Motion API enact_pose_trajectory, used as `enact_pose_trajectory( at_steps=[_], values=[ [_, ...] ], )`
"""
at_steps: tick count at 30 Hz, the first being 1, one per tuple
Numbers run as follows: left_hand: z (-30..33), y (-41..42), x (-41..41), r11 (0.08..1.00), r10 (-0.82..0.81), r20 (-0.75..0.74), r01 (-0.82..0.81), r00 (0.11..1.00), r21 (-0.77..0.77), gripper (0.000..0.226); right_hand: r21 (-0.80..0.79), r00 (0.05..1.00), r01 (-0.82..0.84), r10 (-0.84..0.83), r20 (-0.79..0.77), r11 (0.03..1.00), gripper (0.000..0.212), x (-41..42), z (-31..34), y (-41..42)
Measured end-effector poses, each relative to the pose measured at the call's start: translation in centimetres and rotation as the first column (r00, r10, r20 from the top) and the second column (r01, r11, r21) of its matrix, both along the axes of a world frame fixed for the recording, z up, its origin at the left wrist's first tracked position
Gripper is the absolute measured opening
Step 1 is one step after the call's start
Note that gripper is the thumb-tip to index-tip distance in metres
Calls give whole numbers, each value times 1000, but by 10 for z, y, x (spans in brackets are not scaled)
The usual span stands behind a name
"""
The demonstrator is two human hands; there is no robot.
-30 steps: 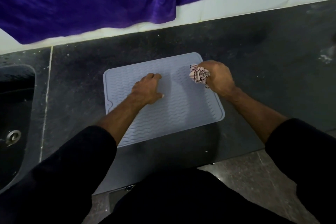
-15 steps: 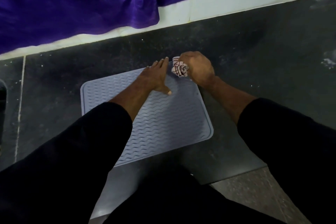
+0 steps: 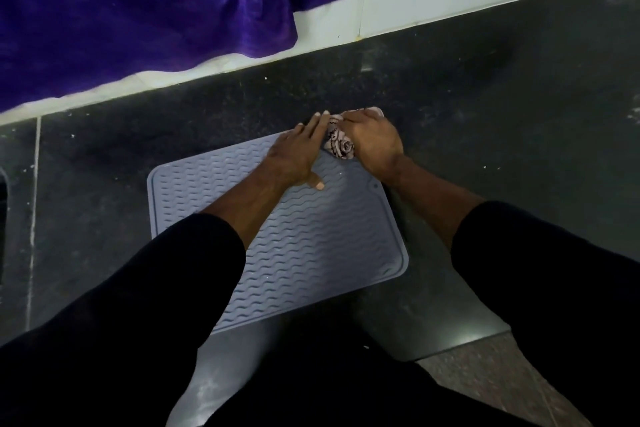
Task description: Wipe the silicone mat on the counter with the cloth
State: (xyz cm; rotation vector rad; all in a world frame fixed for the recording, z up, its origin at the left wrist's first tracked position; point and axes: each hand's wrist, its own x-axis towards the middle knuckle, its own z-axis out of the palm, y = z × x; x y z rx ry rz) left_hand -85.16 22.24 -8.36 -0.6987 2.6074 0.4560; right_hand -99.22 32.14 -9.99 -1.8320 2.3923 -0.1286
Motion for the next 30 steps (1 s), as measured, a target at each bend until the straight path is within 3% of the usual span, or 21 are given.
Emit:
enact_pose_trajectory(
  at_steps=[7,11,18,26,30],
  values=[
    [-2,2,-4,999,-27,52,29,998,-40,130,39,1000,10,-10,-9,999,41,9,1,28],
    [-4,1,-6,993,-55,94,64,994,-95,126,12,997,33,-34,64,999,47,14,6,38],
    [-4,2,-10,992,-49,146,65,988,-106,123,65,998,58,-59,16,996,44,22,7,26],
    [-4,0,-6,997,-44,157,54,987,-60,121,100,999,-1,-2,36,995,48,45,11,107],
    [-5,2,-10,996,-40,183,54,982,-71,122,51,999,12,-14,43,999,45,42,23,95]
  ],
)
